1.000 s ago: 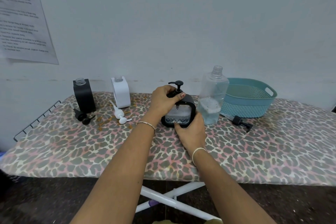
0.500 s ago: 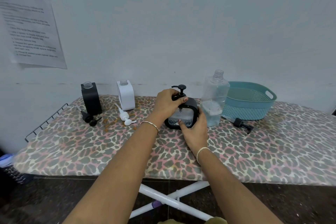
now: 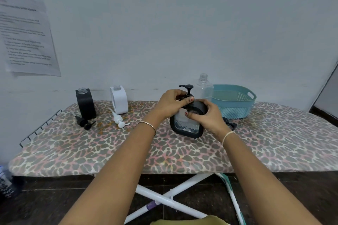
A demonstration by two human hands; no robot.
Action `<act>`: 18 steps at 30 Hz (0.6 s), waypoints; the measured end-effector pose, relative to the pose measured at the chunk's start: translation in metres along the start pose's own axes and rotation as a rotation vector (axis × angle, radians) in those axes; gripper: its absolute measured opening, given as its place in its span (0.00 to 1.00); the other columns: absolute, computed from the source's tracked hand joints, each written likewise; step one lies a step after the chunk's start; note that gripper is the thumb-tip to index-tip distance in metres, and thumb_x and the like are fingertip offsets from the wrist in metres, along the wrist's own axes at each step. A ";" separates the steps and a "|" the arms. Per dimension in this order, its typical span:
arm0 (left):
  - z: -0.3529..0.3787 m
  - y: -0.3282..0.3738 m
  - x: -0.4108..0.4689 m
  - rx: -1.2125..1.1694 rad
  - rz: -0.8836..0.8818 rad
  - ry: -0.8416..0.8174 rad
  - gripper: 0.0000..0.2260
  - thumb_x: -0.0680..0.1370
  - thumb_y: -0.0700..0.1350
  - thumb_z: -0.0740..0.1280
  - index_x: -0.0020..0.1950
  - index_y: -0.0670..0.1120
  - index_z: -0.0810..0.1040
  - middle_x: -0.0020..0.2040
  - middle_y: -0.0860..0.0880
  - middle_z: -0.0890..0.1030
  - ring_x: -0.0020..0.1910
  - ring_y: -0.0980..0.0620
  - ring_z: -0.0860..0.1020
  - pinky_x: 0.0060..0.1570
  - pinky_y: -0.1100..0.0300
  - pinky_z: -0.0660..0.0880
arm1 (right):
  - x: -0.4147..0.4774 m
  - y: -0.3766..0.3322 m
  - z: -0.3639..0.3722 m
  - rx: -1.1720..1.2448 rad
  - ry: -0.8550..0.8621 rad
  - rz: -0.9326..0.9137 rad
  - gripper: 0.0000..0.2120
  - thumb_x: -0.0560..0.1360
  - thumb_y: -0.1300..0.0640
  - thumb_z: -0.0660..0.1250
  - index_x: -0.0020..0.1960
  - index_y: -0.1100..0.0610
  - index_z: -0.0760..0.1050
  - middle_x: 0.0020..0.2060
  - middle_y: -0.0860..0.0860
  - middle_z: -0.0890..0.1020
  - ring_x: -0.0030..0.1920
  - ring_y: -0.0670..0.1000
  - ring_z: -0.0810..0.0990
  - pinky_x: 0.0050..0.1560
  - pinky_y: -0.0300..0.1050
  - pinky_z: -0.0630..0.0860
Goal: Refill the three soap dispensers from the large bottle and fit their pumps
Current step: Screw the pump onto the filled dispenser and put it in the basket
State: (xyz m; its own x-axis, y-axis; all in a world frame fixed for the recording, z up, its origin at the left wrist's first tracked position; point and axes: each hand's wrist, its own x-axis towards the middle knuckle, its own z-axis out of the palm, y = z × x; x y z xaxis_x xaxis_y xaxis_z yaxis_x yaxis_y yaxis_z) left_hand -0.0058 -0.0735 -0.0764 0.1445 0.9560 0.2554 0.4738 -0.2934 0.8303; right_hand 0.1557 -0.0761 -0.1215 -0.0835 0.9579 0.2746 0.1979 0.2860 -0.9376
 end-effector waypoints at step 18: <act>0.058 -0.011 0.016 -0.009 -0.072 0.361 0.24 0.71 0.47 0.76 0.64 0.47 0.73 0.60 0.49 0.76 0.52 0.53 0.75 0.50 0.61 0.73 | 0.003 -0.002 -0.132 -0.174 0.432 0.037 0.22 0.62 0.56 0.81 0.53 0.51 0.77 0.49 0.49 0.81 0.51 0.51 0.80 0.56 0.48 0.78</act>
State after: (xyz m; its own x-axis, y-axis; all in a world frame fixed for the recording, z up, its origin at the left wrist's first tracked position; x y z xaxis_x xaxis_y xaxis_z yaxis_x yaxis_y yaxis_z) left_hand 0.0416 -0.0545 -0.1103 -0.2057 0.9127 0.3530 0.4637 -0.2268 0.8565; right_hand 0.2846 -0.0707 -0.0910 0.3338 0.8792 0.3399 0.3567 0.2160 -0.9089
